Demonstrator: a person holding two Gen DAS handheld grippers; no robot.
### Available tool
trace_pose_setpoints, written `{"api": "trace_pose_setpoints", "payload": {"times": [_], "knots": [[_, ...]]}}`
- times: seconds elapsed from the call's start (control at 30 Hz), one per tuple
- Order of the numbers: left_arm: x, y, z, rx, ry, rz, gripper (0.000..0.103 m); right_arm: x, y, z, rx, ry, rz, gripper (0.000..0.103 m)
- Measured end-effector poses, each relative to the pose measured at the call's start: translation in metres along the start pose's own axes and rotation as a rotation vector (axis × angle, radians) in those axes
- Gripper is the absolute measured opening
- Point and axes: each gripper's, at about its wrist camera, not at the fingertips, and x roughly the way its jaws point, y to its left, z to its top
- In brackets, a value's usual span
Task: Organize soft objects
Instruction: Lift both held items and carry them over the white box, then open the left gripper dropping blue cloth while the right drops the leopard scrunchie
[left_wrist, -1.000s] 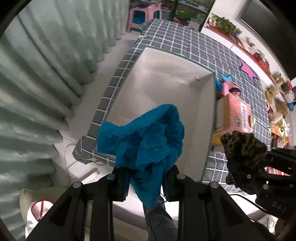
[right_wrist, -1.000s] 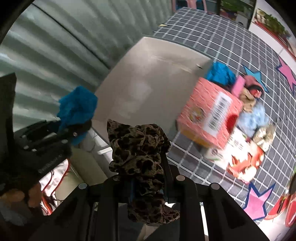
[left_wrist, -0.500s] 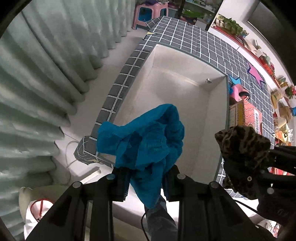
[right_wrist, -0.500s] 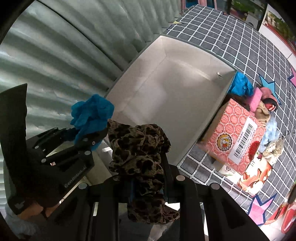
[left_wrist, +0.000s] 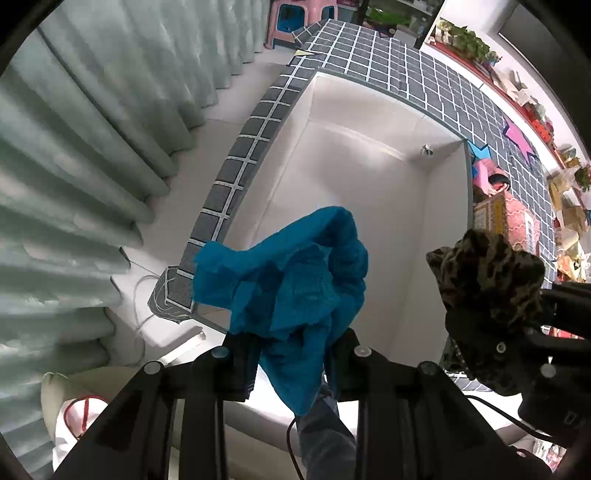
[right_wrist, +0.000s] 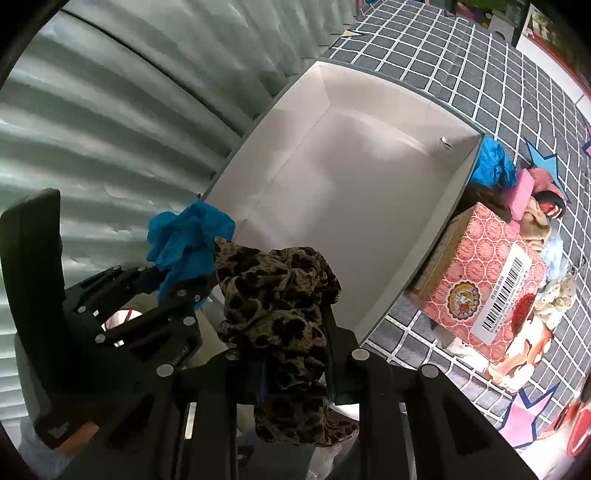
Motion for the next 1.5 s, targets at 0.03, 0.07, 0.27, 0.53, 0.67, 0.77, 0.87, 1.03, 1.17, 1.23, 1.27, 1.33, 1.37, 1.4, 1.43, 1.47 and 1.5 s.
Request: {"api": "trace_pose_setpoints", "payload": {"times": [0.03, 0.07, 0.27, 0.53, 0.67, 0.77, 0.87, 1.03, 1.17, 1.23, 1.27, 1.33, 1.37, 1.4, 1.43, 1.47, 1.5], "knots": [[0.0, 0.0, 0.0, -0.001, 0.001, 0.0, 0.032, 0.001, -0.001, 0.0, 0.005, 0.001, 0.002, 0.024], [0.001, -0.001, 0.001, 0.0, 0.003, 0.0, 0.032, 0.001, -0.002, 0.001, 0.01, 0.001, 0.003, 0.024], [0.002, -0.004, 0.002, 0.009, 0.007, 0.009, 0.032, 0.001, -0.003, 0.0, 0.026, 0.002, 0.007, 0.024], [0.003, -0.007, 0.002, 0.011, 0.004, 0.017, 0.034, 0.0, -0.003, 0.001, 0.026, -0.003, 0.013, 0.024], [0.004, -0.007, 0.001, 0.009, 0.009, 0.016, 0.034, 0.002, -0.004, 0.0, 0.023, -0.004, 0.015, 0.024], [0.003, -0.007, 0.002, 0.008, 0.001, 0.004, 0.042, 0.002, -0.003, 0.0, 0.023, -0.005, 0.015, 0.024], [0.0, -0.009, 0.002, 0.016, -0.019, 0.018, 0.066, 0.002, -0.003, -0.001, 0.02, -0.01, 0.016, 0.024], [-0.004, -0.01, 0.002, 0.018, -0.033, 0.024, 0.081, -0.006, -0.005, -0.001, 0.019, -0.034, 0.007, 0.038], [-0.004, -0.012, 0.002, 0.02, -0.036, 0.039, 0.083, -0.018, -0.001, -0.002, 0.001, -0.085, -0.028, 0.074], [-0.005, -0.012, 0.002, 0.02, -0.037, 0.035, 0.088, -0.024, 0.001, -0.001, -0.008, -0.1, -0.034, 0.074], [-0.006, -0.013, 0.003, 0.017, -0.038, 0.033, 0.094, -0.026, 0.001, -0.001, -0.009, -0.107, -0.038, 0.075], [-0.008, -0.012, 0.003, 0.005, -0.044, 0.034, 0.103, -0.031, 0.001, -0.001, -0.01, -0.122, -0.051, 0.089], [-0.009, -0.012, 0.003, 0.001, -0.045, 0.035, 0.103, -0.033, 0.001, -0.002, -0.01, -0.13, -0.061, 0.091], [-0.01, -0.012, 0.003, -0.004, -0.044, 0.037, 0.103, -0.035, 0.001, -0.002, -0.01, -0.138, -0.064, 0.091], [-0.01, -0.011, 0.004, -0.008, -0.043, 0.036, 0.103, -0.037, 0.001, -0.002, -0.008, -0.142, -0.062, 0.091], [-0.011, -0.011, 0.004, -0.012, -0.043, 0.031, 0.103, -0.039, 0.001, -0.002, -0.004, -0.147, -0.064, 0.091], [-0.012, -0.01, 0.004, -0.016, -0.041, 0.026, 0.103, -0.041, 0.0, -0.002, -0.001, -0.153, -0.067, 0.091]]}}
